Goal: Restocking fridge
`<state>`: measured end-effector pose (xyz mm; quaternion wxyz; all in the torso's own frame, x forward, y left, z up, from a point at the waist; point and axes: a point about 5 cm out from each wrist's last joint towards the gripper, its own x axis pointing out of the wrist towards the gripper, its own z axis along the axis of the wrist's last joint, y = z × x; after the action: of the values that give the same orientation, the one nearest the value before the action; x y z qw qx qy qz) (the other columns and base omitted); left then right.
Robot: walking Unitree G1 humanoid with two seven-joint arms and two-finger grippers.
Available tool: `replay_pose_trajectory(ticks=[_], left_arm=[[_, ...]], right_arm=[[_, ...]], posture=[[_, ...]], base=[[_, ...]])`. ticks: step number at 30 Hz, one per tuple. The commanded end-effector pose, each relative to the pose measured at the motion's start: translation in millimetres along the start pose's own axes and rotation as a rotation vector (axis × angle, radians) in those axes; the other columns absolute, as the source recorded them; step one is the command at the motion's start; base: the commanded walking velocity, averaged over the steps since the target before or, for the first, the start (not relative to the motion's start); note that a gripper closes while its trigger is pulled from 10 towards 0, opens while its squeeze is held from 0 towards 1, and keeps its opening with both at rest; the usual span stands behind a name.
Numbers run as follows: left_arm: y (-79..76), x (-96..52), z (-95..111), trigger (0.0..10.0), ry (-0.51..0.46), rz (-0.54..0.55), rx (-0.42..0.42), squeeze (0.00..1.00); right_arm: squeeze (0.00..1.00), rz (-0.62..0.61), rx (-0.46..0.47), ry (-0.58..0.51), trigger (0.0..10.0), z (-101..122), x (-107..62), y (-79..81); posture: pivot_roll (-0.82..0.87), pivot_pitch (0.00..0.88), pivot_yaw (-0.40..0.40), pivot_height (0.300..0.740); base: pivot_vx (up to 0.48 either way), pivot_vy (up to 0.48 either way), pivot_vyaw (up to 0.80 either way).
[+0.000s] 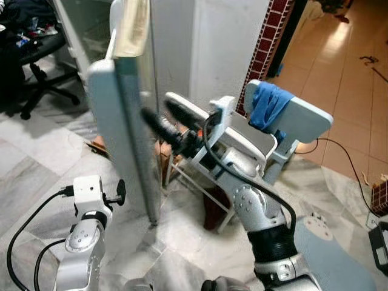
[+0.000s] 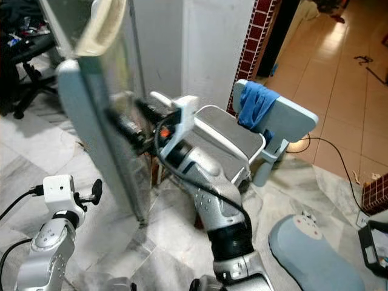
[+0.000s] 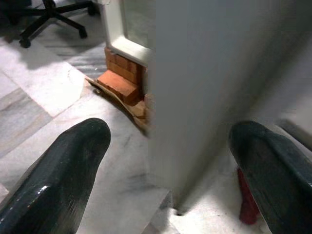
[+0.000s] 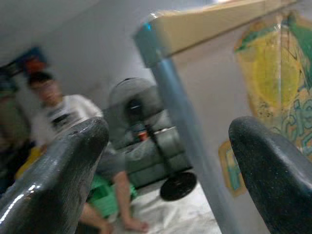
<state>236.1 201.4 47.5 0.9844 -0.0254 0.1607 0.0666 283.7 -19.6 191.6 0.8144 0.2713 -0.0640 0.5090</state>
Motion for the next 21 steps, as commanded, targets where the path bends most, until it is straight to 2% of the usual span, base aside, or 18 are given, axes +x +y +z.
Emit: replay_pose_trajectory(ticks=[1,4,5,8,9,10,12,15,18,21], left_arm=[[-0.1,0.8,-1.2,10.0,0.014,-0.006,0.005,0.0],[-3.3,1.7,0.1,10.0,0.01,-0.025,0.022,0.0],[-4.9,2.1,1.8,10.0,0.0,-0.034,0.04,0.0],[-5.2,1.5,8.8,10.0,-0.05,-0.049,0.111,0.0],[-5.2,1.5,8.8,10.0,-0.05,-0.049,0.111,0.0],[-6.4,1.4,11.3,10.0,-0.068,-0.06,0.137,0.0],[-10.3,3.2,15.6,10.0,-0.089,-0.083,0.163,0.0],[-11.6,5.1,18.0,10.0,-0.098,-0.089,0.171,0.0],[-14.6,8.2,26.7,10.0,-0.142,-0.107,0.187,0.0],[-18.2,8.0,31.0,10.0,-0.169,-0.129,0.183,0.0]], right_arm=[[0.0,-0.066,-0.017,0.031,10.0,-4.9,-14.2,-9.4],[0.0,-0.248,-0.034,0.068,10.0,-14.9,-36.3,-31.2],[0.0,-0.35,-0.076,0.101,10.0,-19.1,-53.5,-40.8],[0.0,-0.486,-0.152,0.16,10.0,-25.4,-76.2,-50.1],[0.0,-0.486,-0.152,0.16,10.0,-25.4,-76.2,-50.1],[0.0,-0.522,-0.175,0.182,10.0,-28.8,-83.7,-52.8],[0.0,-0.644,-0.174,0.187,10.0,-36.2,-105.5,-59.2],[0.0,-0.705,-0.202,0.186,10.0,-36.4,-112.6,-62.2],[0.0,-0.84,-0.315,0.128,10.0,-22.2,-128.7,-68.4],[0.0,-0.871,-0.359,0.132,10.0,-19.3,-136.8,-70.4]], posture=[[0.11,0.05,-0.037,0.74],[0.1,0.059,-0.042,0.74],[0.1,0.059,-0.048,0.74],[0.09,0.064,-0.046,0.74],[0.09,0.064,-0.046,0.74],[0.09,0.063,-0.044,0.74],[0.08,0.063,-0.037,0.74],[0.08,0.079,-0.027,0.74],[0.07,0.067,-0.02,0.74],[0.06,0.062,-0.014,0.74]], base=[[0.0,0.0,0.0],[0.0,0.0,0.0],[0.0,0.0,0.0],[0.0,0.0,0.0],[0.0,0.0,0.0],[0.0,0.0,0.0],[0.0,0.0,0.0],[0.0,0.0,0.0],[0.0,0.0,0.0],[0.0,0.116,0.0]])
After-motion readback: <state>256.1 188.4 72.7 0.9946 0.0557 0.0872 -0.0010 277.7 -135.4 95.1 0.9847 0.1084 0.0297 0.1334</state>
